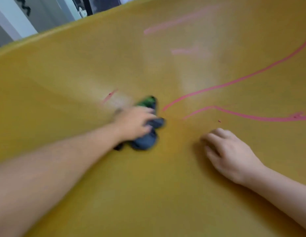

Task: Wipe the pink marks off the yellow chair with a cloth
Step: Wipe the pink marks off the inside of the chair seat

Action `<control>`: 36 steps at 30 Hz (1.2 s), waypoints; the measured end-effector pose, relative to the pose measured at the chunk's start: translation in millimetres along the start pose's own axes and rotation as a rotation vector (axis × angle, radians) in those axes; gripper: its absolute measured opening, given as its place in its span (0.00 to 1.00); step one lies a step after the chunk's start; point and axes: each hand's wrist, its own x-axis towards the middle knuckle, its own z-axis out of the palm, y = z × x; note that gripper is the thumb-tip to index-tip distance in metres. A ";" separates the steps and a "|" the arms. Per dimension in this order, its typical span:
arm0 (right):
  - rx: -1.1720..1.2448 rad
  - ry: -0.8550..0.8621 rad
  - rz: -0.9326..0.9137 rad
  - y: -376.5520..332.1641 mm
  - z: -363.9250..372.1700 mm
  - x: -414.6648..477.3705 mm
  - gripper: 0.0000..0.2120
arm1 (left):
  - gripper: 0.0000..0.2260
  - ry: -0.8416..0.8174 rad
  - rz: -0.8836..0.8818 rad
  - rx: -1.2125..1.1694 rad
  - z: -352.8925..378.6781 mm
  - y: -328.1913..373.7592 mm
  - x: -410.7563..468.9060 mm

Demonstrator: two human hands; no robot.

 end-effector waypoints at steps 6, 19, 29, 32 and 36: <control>-0.078 -0.143 -0.148 -21.2 -7.1 8.5 0.17 | 0.26 -0.112 -0.266 0.071 -9.2 -16.6 -19.7; -0.148 0.159 -0.073 -37.5 26.6 24.2 0.08 | 0.21 -0.156 -0.310 0.430 -53.8 -93.0 -44.5; 0.247 0.145 0.189 -38.3 13.2 29.7 0.07 | 0.17 -0.043 0.174 -0.443 -24.2 90.6 -58.6; 0.407 0.193 0.312 -35.0 8.1 32.1 0.09 | 0.19 0.229 -0.109 -0.508 -53.8 32.8 -41.5; 0.428 0.186 0.364 -35.9 4.0 35.3 0.10 | 0.19 0.094 -0.532 -0.315 -50.0 -41.1 -32.6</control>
